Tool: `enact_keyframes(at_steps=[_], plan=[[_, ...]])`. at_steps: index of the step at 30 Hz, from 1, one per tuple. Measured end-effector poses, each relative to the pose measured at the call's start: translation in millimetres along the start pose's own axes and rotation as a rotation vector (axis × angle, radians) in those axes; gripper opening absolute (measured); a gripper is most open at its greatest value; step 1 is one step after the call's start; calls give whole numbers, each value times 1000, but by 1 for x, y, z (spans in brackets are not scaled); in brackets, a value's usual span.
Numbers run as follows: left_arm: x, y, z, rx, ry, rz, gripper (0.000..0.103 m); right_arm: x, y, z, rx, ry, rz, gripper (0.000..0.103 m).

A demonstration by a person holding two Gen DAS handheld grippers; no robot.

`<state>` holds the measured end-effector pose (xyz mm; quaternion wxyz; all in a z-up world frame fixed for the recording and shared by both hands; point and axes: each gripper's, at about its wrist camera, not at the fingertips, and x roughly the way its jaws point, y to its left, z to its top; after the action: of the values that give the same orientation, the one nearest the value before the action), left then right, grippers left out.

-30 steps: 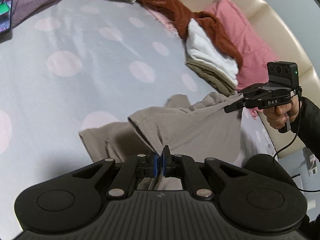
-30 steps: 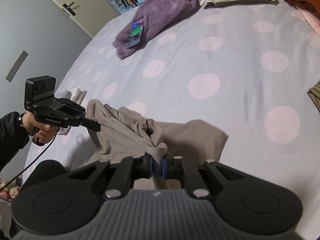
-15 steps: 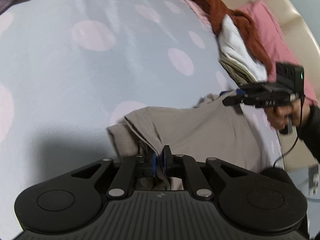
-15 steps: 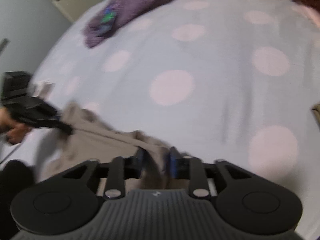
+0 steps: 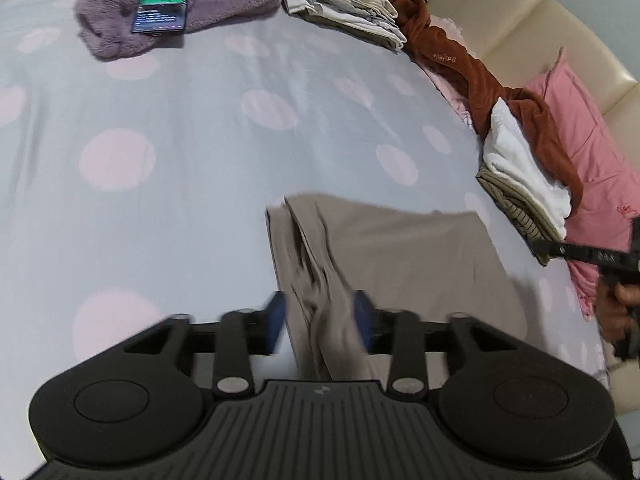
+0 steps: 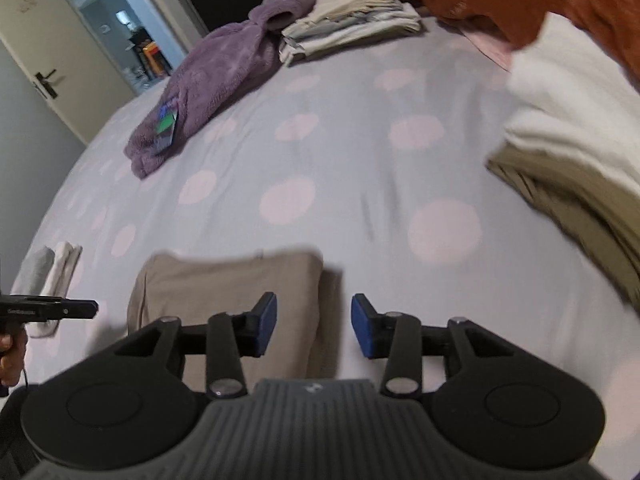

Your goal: Fold clothes

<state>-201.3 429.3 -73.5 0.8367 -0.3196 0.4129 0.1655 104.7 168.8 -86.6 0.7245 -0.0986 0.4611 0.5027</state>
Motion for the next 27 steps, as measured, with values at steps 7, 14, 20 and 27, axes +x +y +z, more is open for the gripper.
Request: enact_keyframes(at_steps=[7, 14, 20, 27], plan=[[18, -28, -42, 41, 68, 119, 46, -37, 28, -53, 30, -29, -87, 46], [21, -45, -59, 56, 53, 125, 45, -35, 50, -78, 41, -39, -129, 46], [24, -39, -60, 9, 72, 83, 3, -20, 55, -86, -57, 17, -141, 17], [-11, -29, -61, 13, 30, 84, 2, -51, 27, -72, 80, -35, -9, 11]])
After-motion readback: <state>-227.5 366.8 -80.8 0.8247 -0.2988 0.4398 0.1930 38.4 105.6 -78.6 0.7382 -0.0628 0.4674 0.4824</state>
